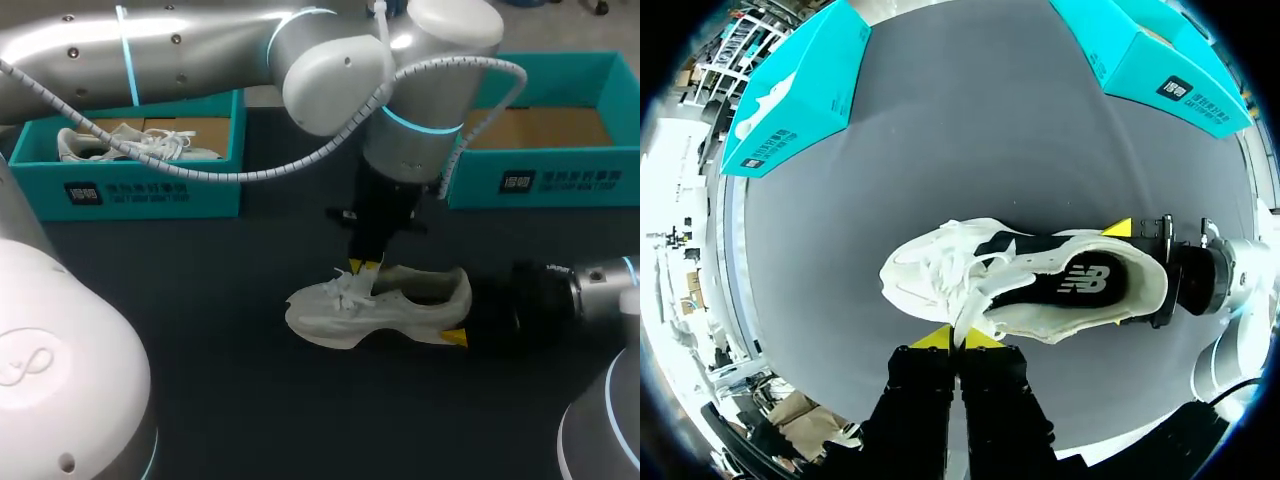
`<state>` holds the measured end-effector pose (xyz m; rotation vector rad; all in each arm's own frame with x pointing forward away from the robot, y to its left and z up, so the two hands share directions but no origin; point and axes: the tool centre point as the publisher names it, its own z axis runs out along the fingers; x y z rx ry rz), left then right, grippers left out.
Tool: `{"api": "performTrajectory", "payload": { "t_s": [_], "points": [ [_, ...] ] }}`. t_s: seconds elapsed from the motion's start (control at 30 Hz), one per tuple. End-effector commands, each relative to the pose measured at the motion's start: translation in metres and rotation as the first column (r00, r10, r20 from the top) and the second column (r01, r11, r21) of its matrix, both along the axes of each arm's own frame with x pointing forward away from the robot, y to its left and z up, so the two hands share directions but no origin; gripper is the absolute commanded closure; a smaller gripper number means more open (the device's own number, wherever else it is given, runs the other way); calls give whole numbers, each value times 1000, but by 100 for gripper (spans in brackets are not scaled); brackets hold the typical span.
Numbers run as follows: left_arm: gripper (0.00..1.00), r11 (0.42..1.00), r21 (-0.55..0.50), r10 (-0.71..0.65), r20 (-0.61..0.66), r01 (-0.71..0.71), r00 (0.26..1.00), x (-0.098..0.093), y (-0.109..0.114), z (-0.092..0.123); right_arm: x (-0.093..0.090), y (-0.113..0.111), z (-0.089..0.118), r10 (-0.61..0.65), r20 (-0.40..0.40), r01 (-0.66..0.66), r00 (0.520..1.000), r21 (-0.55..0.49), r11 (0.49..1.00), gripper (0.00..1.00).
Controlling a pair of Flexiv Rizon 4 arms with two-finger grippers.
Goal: Take the shoe out of the shoebox, open the shoe tongue, remove and reinsert the insole, then place the shoe into the shoebox
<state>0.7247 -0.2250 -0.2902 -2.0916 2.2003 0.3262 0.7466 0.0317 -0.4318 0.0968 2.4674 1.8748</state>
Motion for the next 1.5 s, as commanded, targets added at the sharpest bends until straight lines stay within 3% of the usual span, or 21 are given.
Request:
{"api": "performTrajectory", "payload": {
  "t_s": [0.03, 0.23, 0.5, 0.7, 0.77, 0.9, 1.0, 1.07, 1.1, 1.17, 1.2, 1.4, 1.5],
  "points": [
    [100, 993, -119, -4, -8, 3, 1000, -1, 29, -5, 1, 3, -4, -1, 0, 1, 1000, -3, 1000, 100],
    [100, 961, -274, -44, -13, 39, 999, -4, 47, -12, 1, 3, -4, -1, 0, 1, 1000, -3, 1000, 100],
    [100, 915, -403, -46, -38, 27, 998, -3, 63, -25, 1, 3, -4, -1, 0, 1, 1000, -3, 1000, 100],
    [93, 898, -438, -59, -51, 31, 997, -4, 65, -27, 1, 3, -4, -1, 0, 1, 1000, -3, 1000, 100],
    [83, 895, -444, -64, -49, 36, 997, -5, 64, -27, 1, 3, -4, -1, 0, 1, 1000, -3, 1000, 100],
    [85, 895, -444, -76, -52, 45, 996, -7, 65, -28, 1, 3, -4, -1, 0, 1, 1000, -3, 1000, 100],
    [100, 895, -442, -81, -47, 52, 996, -8, 64, -27, 1, 3, -4, -1, 0, 1, 1000, -3, 1000, 100],
    [100, 895, -440, -96, -37, 70, 995, -8, 62, -23, 1, 3, -4, -1, 0, 1, 1000, -3, 1000, 100],
    [92, 894, -441, -102, -34, 77, 994, -9, 61, -21, 1, 3, -4, -1, 0, 1, 1000, -3, 1000, 100],
    [25, 891, -443, -123, -12, 105, 992, -9, 59, -15, 1, 3, -4, -1, 0, 1, 1000, -3, 1000, 100],
    [0, 887, -446, -138, -2, 122, 990, -9, 58, -11, 1, 3, -4, -1, 0, 1, 1000, -3, 1000, 100],
    [0, 843, -465, -268, 78, 273, 960, -8, 52, 16, 1, 3, -4, -1, 0, 1, 1000, -3, 1000, 100],
    [0, 796, -445, -399, 121, 409, 909, -8, 44, 32, 1, 3, -4, -1, 0, 1, 1000, -3, 1000, 100]
  ]
}}
